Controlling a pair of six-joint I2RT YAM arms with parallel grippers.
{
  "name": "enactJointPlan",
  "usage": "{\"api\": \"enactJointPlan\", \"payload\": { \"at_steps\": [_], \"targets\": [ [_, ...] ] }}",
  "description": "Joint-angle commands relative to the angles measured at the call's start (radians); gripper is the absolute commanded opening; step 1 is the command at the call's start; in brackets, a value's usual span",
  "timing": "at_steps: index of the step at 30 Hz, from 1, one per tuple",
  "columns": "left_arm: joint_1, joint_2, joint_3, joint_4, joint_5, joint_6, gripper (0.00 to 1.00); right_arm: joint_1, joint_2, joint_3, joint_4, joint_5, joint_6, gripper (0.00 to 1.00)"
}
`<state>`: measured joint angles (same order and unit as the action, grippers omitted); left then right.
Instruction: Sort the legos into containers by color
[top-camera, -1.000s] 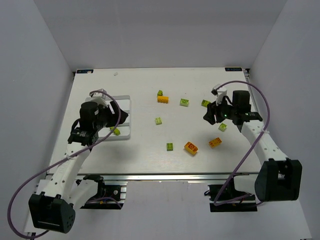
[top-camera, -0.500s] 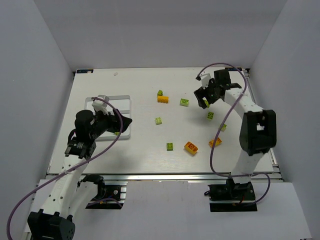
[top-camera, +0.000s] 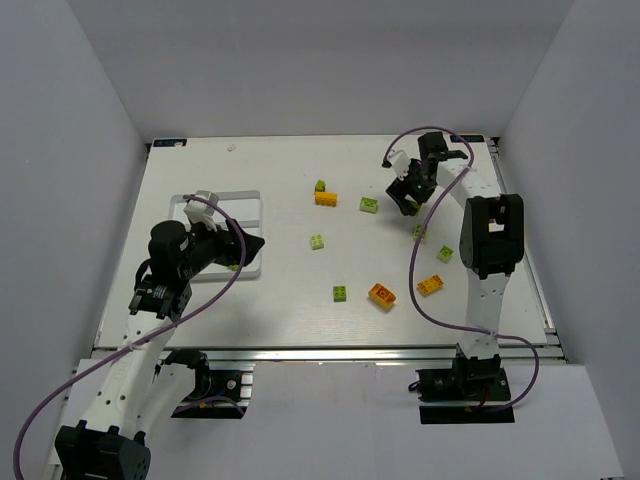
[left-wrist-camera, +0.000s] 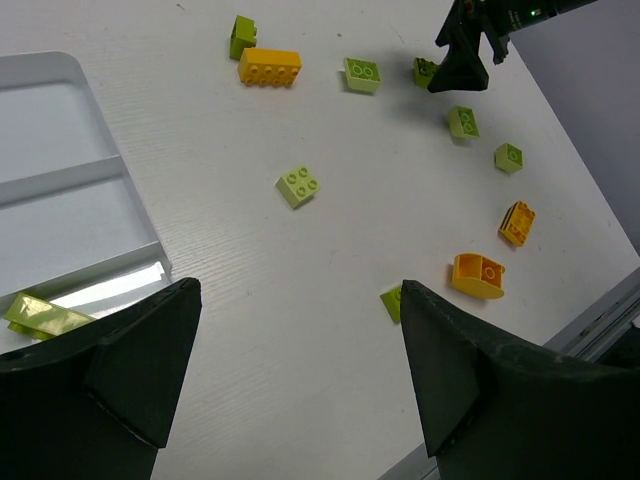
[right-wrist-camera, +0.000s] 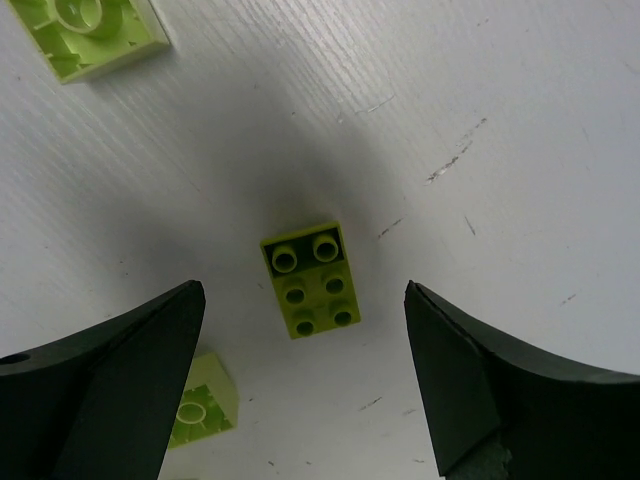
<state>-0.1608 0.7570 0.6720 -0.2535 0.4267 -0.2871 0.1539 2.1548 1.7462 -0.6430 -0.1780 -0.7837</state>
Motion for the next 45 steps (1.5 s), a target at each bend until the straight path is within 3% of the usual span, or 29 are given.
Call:
{"api": "enactJointPlan", "payload": {
  "at_steps": [1, 5, 10, 12, 14, 15, 18, 23, 28, 31, 37, 45],
  "targets": [
    [0.004, -0.013, -0.002, 0.019, 0.029, 0.014, 0.90, -0.004, 0.033, 0.053, -0.058, -0.006, -0.054, 0.86],
    [0.004, -0.007, 0.000, 0.020, 0.035, 0.012, 0.90, -0.011, 0.072, 0.059, -0.038, 0.037, -0.058, 0.83],
    [0.004, -0.007, -0.003, 0.019, 0.032, 0.014, 0.90, -0.027, 0.111, 0.110, -0.073, 0.022, -0.068, 0.72],
    [0.004, -0.007, -0.003, 0.020, 0.032, 0.014, 0.90, -0.031, 0.116, 0.125, -0.096, 0.005, -0.074, 0.56],
    [0.004, -0.008, -0.003, 0.020, 0.033, 0.014, 0.90, -0.034, 0.119, 0.131, -0.115, -0.009, -0.081, 0.33],
    [0.004, -0.010, -0.003, 0.020, 0.034, 0.014, 0.90, -0.033, 0.116, 0.131, -0.135, -0.020, -0.091, 0.15],
    [0.004, -0.025, -0.006, 0.029, 0.037, 0.012, 0.90, -0.022, 0.088, 0.112, -0.190, -0.067, -0.110, 0.02],
    [0.004, -0.080, -0.020, 0.059, 0.076, 0.014, 0.90, 0.053, -0.071, 0.044, -0.221, -0.192, -0.080, 0.00],
    [0.004, -0.182, -0.057, 0.140, 0.132, 0.011, 0.90, 0.270, -0.185, 0.006, -0.184, -0.328, 0.035, 0.00],
    [0.004, -0.254, -0.084, 0.183, 0.142, 0.011, 0.90, 0.411, -0.133, 0.081, -0.184, -0.425, 0.138, 0.00],
    [0.013, -0.353, -0.121, 0.237, 0.149, 0.014, 0.91, 0.561, 0.060, 0.326, -0.117, -0.566, 0.380, 0.00],
    [0.014, -0.343, -0.120, 0.243, 0.170, 0.025, 0.92, 0.691, 0.160, 0.391, 0.254, -0.583, 0.627, 0.00]
  ]
}}
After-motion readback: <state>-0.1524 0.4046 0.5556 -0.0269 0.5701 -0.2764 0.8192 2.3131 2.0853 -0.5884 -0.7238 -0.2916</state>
